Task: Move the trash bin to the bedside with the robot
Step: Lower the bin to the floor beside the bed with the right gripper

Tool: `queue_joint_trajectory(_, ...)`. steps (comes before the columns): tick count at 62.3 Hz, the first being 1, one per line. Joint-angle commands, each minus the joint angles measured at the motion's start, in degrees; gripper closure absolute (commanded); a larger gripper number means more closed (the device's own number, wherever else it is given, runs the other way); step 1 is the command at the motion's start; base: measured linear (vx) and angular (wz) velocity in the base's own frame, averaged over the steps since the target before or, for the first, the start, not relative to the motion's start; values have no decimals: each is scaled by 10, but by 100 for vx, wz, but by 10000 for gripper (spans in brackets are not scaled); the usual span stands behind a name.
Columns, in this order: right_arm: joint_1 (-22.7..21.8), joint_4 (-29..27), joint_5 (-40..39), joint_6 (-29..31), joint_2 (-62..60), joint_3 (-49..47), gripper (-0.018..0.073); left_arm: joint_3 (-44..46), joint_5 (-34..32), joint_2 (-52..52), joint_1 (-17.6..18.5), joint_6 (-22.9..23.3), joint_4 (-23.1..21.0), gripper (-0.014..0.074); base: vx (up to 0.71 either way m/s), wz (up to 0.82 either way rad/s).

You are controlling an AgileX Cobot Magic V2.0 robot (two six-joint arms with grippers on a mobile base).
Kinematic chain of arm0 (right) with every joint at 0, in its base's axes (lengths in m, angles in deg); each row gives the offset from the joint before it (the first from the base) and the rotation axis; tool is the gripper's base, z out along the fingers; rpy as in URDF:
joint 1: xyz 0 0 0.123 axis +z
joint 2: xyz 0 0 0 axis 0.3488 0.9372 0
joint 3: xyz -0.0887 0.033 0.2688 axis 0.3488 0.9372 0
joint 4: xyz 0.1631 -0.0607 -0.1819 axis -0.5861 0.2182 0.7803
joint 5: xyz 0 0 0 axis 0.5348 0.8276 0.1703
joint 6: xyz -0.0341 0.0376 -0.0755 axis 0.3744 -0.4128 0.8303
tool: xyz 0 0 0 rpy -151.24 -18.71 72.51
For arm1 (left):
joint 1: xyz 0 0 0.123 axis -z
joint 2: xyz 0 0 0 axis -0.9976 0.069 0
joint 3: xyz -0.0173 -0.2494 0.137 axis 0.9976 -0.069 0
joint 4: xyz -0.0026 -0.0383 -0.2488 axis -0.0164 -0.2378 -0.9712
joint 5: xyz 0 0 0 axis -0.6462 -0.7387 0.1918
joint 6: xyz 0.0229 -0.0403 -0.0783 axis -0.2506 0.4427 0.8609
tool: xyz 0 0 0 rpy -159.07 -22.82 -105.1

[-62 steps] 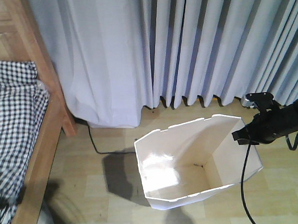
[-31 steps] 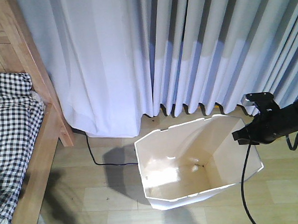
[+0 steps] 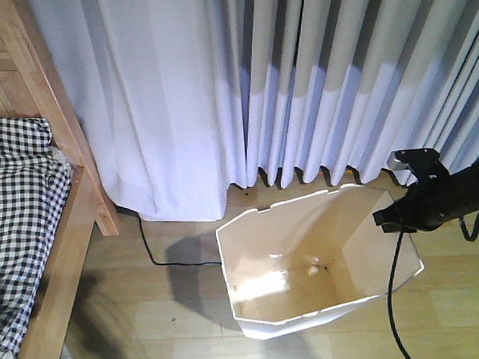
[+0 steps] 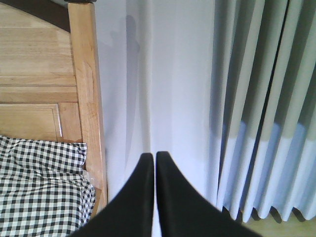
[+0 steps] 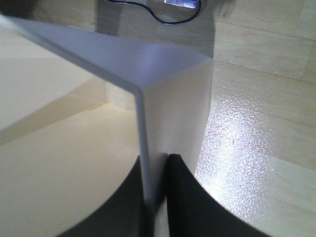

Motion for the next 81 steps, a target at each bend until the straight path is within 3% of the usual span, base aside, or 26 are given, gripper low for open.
queue_joint_trajectory(1,-2,-49,61,-9,-40,-13,565,-16,-44,-6,3,5,-2,602,0,0)
queue_joint_trajectory(18,-3,-81,-6,-13,-7,-30,565,-16,-44,-6,3,5,-2,602,0,0)
queue_joint_trajectory(48,-3,-97,21,-26,244,-199,564,-16,-44,-6,3,5,-2,602,0,0)
queue_joint_trajectory(81,-3,-141,64,-41,415,-361,564,-16,-44,-6,3,5,-2,602,0,0)
